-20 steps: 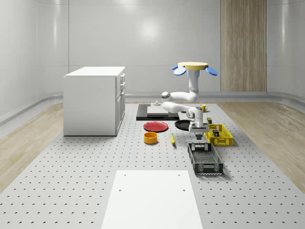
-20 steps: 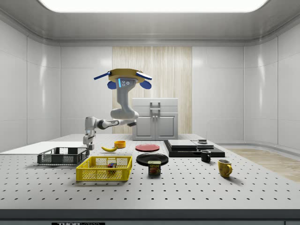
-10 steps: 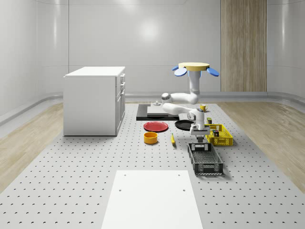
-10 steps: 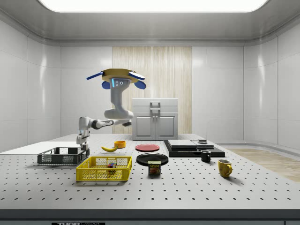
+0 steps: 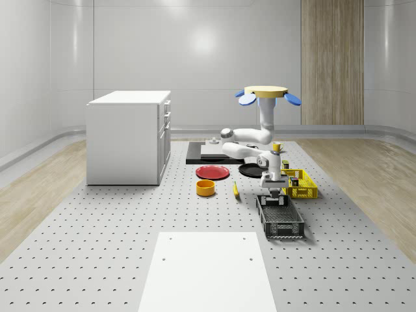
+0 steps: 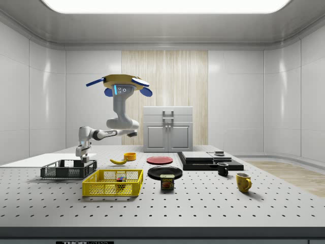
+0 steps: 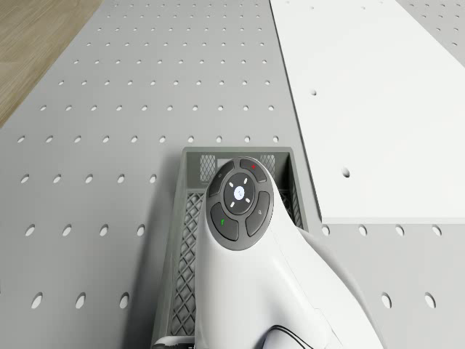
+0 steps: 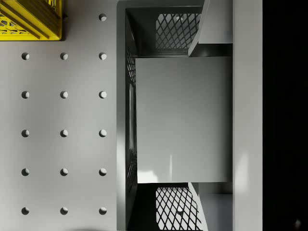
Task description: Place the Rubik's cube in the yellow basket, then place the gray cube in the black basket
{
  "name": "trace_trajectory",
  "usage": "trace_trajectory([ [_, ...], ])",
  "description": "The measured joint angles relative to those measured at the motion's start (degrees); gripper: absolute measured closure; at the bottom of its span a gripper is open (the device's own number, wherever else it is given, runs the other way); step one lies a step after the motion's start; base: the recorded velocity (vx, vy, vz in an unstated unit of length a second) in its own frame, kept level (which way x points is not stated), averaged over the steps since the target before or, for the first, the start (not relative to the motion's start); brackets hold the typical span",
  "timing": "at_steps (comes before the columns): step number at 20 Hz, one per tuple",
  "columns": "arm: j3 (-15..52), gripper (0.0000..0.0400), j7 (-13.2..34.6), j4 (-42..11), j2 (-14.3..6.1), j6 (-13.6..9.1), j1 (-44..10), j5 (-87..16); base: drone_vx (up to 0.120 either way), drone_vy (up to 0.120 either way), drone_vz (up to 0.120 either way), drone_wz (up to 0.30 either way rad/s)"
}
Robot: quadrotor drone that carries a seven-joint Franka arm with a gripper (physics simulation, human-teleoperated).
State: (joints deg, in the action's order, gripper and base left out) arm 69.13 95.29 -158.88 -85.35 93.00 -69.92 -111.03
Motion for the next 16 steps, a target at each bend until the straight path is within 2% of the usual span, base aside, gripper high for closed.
trace_trajectory([
  [8,0.0,0.0149,0.0,0.0,-0.1,0.1,-0.1,0.1,0.110,0.000,0.000,0.000],
  [10,0.0,0.0149,0.0,0.0,-0.2,0.2,-0.1,0.1,0.020,0.000,-0.020,0.000],
  [15,0.0,0.0149,0.1,0.0,-0.2,0.2,-0.1,0.1,0.000,0.000,-0.120,0.000],
  [16,-0.1,0.0149,0.1,0.1,-0.2,0.3,-0.1,0.0,0.000,0.000,0.000,0.000],
])
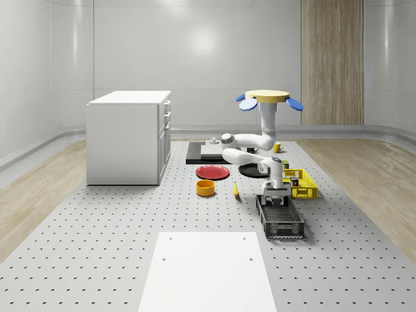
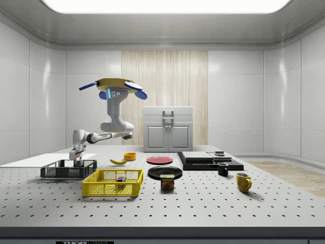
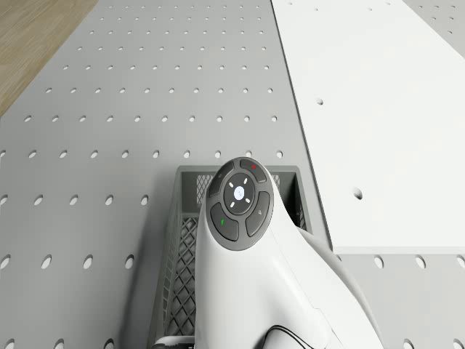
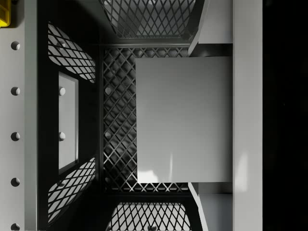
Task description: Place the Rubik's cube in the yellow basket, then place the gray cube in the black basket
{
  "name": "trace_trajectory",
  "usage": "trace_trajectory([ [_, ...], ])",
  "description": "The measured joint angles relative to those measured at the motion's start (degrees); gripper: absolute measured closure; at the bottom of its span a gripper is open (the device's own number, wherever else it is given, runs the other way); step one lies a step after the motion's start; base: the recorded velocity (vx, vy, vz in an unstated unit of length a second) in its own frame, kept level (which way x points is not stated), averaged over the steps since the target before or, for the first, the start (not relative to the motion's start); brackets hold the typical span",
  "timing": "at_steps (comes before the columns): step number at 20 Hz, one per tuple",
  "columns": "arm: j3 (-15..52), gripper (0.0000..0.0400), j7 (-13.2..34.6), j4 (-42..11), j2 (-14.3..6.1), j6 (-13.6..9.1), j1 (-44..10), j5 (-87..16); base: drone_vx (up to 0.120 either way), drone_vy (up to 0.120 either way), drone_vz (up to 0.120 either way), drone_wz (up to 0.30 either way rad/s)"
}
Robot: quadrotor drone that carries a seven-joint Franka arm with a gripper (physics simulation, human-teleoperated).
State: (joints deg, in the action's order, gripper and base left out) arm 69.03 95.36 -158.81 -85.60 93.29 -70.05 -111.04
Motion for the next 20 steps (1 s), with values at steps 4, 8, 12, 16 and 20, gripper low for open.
trace_trajectory([
  [4,-1.8,0.0149,0.0,0.7,0.0,0.9,-0.4,-1.7,0.000,0.000,0.000,0.000],
  [8,-4.3,0.0149,-0.1,1.7,0.2,2.0,-0.9,-3.9,0.000,0.000,0.000,0.000],
  [12,-6.9,0.0149,-0.1,3.0,0.5,3.2,-1.5,-6.4,0.000,0.000,0.000,0.000],
  [16,-8.8,0.0083,-0.3,4.1,1.0,3.9,-1.9,-8.2,0.000,0.000,0.000,0.000],
  [20,-8.3,0.0031,-0.4,3.7,1.2,3.4,-1.6,-7.9,0.000,0.000,0.000,0.000],
])
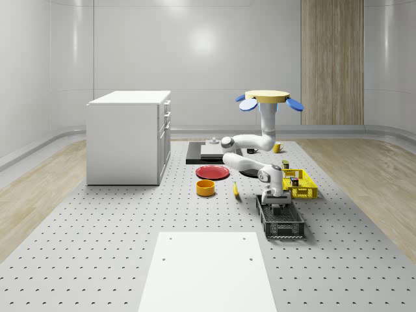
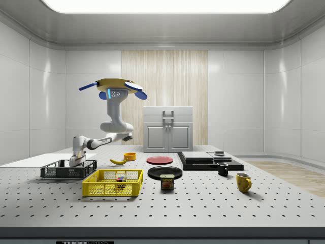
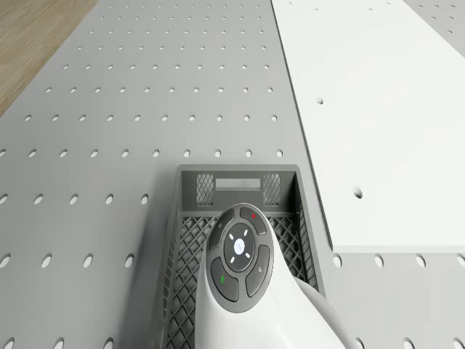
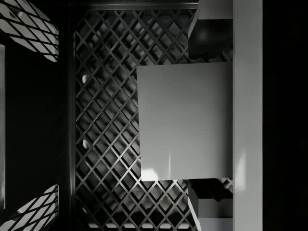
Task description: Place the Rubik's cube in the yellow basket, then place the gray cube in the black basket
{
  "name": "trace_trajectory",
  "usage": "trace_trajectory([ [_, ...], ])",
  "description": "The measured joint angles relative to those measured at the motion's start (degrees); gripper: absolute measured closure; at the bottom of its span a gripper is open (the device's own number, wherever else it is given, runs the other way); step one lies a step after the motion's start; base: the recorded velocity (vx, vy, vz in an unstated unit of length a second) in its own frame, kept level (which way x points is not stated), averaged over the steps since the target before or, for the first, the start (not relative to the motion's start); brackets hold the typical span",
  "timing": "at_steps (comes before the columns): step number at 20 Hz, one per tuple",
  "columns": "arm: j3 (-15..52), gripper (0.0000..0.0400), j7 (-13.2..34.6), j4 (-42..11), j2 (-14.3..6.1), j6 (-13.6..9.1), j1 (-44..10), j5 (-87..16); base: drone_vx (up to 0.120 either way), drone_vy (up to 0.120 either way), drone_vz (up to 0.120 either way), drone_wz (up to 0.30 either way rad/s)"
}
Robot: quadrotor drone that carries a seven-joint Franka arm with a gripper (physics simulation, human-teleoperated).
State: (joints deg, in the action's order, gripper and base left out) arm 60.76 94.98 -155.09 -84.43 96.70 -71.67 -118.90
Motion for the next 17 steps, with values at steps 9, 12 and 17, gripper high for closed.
trace_trajectory([
  [9,3.6,0.0003,-0.1,-1.9,-0.1,-2.1,1.1,3.2,0.000,0.000,0.000,0.000],
  [12,4.1,0.0002,-0.1,-2.1,0.0,-2.4,1.2,3.6,0.000,0.000,0.000,0.000],
  [17,4.3,0.0001,-0.1,-2.3,0.0,-2.6,1.3,3.8,0.000,0.000,0.000,0.000],
])
